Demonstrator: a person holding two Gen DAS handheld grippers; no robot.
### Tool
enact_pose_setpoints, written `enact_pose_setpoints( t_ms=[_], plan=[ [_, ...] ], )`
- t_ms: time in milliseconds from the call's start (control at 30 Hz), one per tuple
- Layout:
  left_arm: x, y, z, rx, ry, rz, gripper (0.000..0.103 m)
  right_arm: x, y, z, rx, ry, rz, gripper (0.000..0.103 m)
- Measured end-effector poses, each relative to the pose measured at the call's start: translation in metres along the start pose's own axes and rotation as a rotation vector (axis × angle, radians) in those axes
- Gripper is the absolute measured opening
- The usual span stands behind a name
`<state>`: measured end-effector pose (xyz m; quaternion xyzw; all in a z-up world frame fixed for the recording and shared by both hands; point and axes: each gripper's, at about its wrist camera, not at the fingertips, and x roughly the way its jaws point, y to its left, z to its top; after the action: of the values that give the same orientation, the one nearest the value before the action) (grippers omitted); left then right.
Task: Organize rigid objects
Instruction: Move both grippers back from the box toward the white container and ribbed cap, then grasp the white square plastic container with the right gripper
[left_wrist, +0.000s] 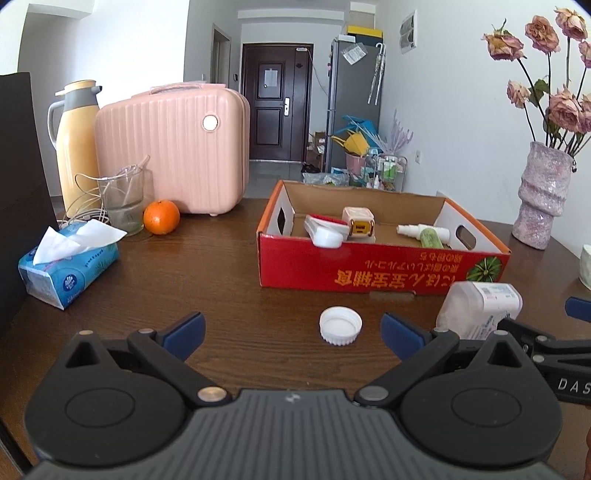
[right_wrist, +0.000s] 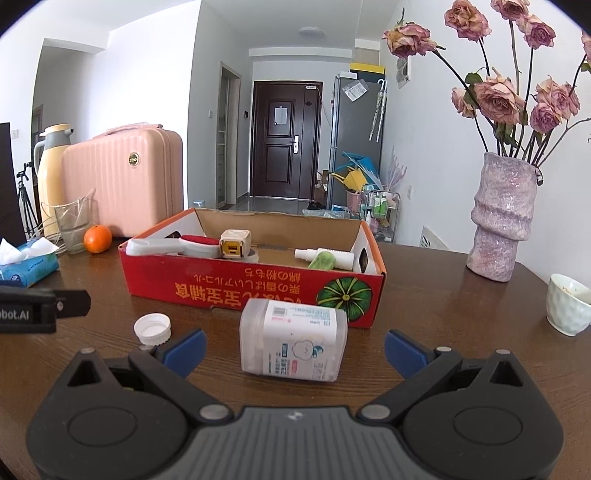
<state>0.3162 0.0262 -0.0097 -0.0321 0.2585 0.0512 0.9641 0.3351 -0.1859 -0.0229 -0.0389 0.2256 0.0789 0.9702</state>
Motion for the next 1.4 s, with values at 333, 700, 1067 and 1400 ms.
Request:
enact_pose_setpoints(
  t_ms=[333, 700, 1067, 1400],
  plan=[
    [0.008, 0.000, -0.004, 0.005, 0.032, 0.005, 0.103, 0.014, -0.001, -0.004, 0.022, 0.030, -0.011, 0.103],
    [0.018, 0.004, -0.002, -0.010, 0.049, 0.009, 0.103, 0.064, 0.009, -0.001, 0.035, 0.089, -0.051, 0.103],
    [0.018, 0.005, -0.002, -0.011, 0.047, 0.004, 0.103, 0.098, 0.000, 0.006, 0.128, 0.153, -0.050, 0.100],
    [0.019, 0.007, -0.002, -0.020, 0.046, 0.005, 0.103, 0.077, 0.001, 0.006, 0.119, 0.117, -0.022, 0.082]
  ],
)
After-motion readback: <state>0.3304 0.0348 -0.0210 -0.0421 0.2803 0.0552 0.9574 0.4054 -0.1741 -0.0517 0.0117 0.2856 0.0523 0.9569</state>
